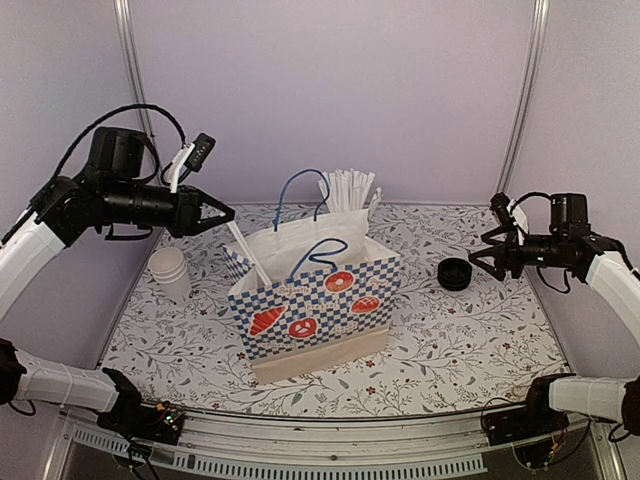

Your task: Pack the takeout coffee

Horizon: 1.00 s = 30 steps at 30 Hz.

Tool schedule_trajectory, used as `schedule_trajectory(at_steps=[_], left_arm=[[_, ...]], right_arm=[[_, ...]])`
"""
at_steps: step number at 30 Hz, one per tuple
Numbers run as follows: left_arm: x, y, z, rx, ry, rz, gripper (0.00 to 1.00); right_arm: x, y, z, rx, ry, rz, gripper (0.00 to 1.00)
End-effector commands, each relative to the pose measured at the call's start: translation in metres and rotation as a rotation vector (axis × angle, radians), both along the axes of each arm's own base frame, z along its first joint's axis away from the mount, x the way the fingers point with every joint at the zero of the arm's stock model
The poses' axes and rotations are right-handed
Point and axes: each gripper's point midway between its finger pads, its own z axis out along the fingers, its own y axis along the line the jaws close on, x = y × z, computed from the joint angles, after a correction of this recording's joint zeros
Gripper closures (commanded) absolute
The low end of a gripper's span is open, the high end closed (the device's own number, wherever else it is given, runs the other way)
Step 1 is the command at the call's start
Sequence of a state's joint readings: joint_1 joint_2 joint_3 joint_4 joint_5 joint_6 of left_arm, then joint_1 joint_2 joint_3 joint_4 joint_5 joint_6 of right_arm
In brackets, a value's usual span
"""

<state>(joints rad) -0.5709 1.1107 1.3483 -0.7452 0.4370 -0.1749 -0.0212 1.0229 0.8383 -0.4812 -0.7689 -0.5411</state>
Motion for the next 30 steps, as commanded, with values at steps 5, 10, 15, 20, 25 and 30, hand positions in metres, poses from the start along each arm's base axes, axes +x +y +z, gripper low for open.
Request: schedule_trajectory(at_steps=[5, 10, 15, 20, 25, 30], left_arm=[[0.004, -0.023, -0.021, 0.014, 0.02, -0.083, 0.73], [0.021, -0.014, -0.025, 0.053, -0.019, 0.011, 0.65], [0.05, 0.016, -0.014, 0.085, -0.142, 0.224, 0.63], [0.071, 0.065, -0.008, 0.093, -0.241, 0.44, 0.6], [0.077, 0.099, 0.012, 0.088, -0.3, 0.614, 0.47], [0.073, 0.115, 0.023, 0.064, -0.331, 0.688, 0.31]], right_arm=[[0.011, -0.005, 0.034, -0.056, -0.062, 0.007, 0.2], [0.033, -0.008, 0.057, -0.01, -0.063, -0.055, 0.09], [0.056, -0.009, 0.072, 0.047, 0.009, -0.095, 0.01], [0.085, -0.03, 0.105, 0.019, -0.072, -0.247, 0.01], [0.089, -0.043, 0.16, 0.087, -0.181, -0.366, 0.01], [0.066, -0.036, 0.196, 0.149, -0.258, -0.336, 0.01]])
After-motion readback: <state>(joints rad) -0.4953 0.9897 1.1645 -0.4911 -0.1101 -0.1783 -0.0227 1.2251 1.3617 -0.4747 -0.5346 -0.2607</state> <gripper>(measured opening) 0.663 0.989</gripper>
